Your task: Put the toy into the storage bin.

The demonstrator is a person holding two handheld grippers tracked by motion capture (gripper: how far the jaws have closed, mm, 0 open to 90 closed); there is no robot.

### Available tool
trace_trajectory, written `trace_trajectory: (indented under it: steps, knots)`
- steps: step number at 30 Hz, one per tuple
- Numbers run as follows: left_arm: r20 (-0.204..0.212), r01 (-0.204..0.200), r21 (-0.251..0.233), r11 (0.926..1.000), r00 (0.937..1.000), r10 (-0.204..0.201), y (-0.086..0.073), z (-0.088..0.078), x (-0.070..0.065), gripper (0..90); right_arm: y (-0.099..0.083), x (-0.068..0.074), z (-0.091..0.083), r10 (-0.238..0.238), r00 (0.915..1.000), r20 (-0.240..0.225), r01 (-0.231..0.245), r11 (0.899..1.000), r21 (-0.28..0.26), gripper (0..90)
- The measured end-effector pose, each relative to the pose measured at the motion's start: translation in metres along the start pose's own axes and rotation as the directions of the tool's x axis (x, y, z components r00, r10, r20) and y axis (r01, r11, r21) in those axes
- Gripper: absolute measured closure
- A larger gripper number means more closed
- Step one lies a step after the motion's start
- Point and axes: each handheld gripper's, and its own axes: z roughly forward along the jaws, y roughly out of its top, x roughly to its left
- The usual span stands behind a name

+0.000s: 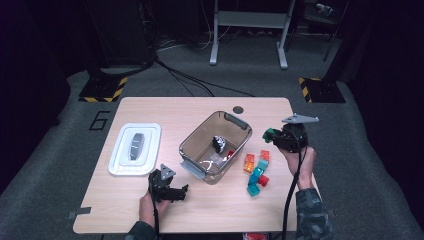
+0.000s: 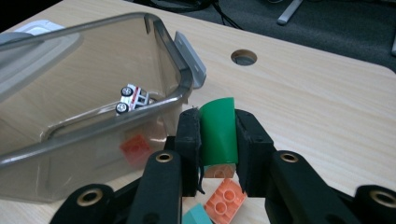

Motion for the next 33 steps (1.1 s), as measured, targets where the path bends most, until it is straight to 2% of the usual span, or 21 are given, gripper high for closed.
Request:
trace_trajectory:
  steps: [3, 8, 12, 20, 29, 33]
  knots:
    - [0.000, 0.000, 0.000, 1.0000, 1.0000, 0.000, 0.000, 0.000, 0.000, 4.2, 0.009, 0.002, -0.001, 0.002, 1.0000, 0.000, -0.002, 1.000, -0.007, 73.1]
    - [0.000, -0.001, 0.000, 1.0000, 1.0000, 0.001, 0.000, 0.000, 0.000, 4.2, 0.023, 0.004, -0.002, -0.021, 0.9997, -0.008, 0.021, 0.999, -0.026, 73.1]
    - [-0.002, -0.010, 0.000, 1.0000, 1.0000, 0.010, 0.000, 0.000, 0.001, 4.2, 0.033, 0.010, -0.001, -0.029, 0.9995, -0.008, 0.029, 0.999, -0.035, 73.1]
    - [-0.001, -0.007, 0.000, 1.0000, 1.0000, 0.007, 0.000, 0.000, 0.000, 4.3, 0.048, 0.024, 0.009, -0.079, 0.9965, -0.028, 0.078, 0.997, -0.028, 73.1]
    - [-0.001, -0.009, 0.000, 1.0000, 1.0000, 0.009, 0.000, 0.000, 0.000, 4.4, 0.055, 0.043, 0.037, -0.124, 0.9895, -0.074, 0.126, 0.992, 0.018, 73.0]
    - [-0.001, -0.009, 0.000, 1.0000, 1.0000, 0.009, 0.000, 0.000, 0.000, 4.4, 0.054, 0.047, 0.049, -0.118, 0.9890, -0.089, 0.124, 0.990, 0.063, 73.0]
